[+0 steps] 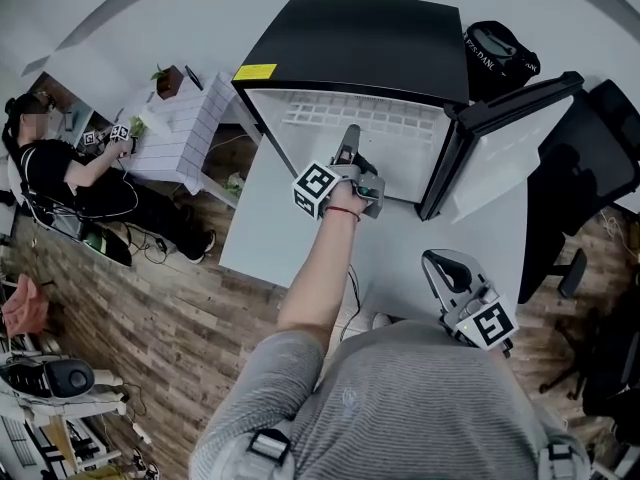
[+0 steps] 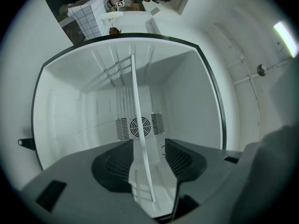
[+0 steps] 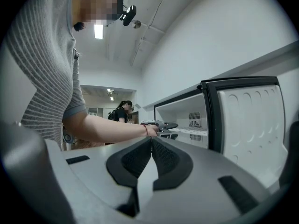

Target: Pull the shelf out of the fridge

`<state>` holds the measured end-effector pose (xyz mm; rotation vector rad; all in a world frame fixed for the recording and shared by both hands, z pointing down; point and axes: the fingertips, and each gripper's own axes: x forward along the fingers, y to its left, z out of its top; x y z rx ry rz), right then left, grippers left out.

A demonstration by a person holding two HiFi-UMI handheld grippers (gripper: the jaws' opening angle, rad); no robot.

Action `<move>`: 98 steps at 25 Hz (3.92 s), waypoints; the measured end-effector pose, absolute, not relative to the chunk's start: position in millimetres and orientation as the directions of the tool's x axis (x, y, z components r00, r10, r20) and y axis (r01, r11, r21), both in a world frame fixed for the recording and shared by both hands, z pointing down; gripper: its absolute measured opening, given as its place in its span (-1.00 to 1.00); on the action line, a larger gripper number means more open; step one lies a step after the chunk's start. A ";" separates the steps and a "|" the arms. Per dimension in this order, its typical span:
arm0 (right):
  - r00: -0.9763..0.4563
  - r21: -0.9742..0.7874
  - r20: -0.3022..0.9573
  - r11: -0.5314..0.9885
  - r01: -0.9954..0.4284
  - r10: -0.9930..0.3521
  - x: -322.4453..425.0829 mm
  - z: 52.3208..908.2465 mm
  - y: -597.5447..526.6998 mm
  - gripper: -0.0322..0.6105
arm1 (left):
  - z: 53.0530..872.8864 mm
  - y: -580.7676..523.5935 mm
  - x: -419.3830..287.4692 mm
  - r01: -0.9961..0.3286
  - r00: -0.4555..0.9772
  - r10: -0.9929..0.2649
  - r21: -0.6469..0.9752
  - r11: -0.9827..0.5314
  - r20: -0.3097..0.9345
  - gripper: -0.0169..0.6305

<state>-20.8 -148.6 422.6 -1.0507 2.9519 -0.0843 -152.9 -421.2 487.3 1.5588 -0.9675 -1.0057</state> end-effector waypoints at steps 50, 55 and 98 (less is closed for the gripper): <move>-0.743 -0.080 0.088 0.739 -0.669 -0.663 -21.0 441.6 -174.8 -0.86 | 506.6 -520.8 -158.7 0.016 0.293 -0.954 0.998 -0.056 -0.058 -0.84; -0.744 -0.077 0.088 0.740 -0.668 -0.662 -20.4 440.6 -174.5 -0.86 | 505.5 -520.0 -157.8 0.026 0.288 -0.955 0.998 -0.065 -0.070 -0.84; -0.720 -0.043 -0.011 0.719 -0.693 -0.694 -65.0 425.6 -281.4 -0.86 | 502.5 -510.8 -158.6 0.032 0.277 -0.957 0.996 -0.079 -0.085 -0.84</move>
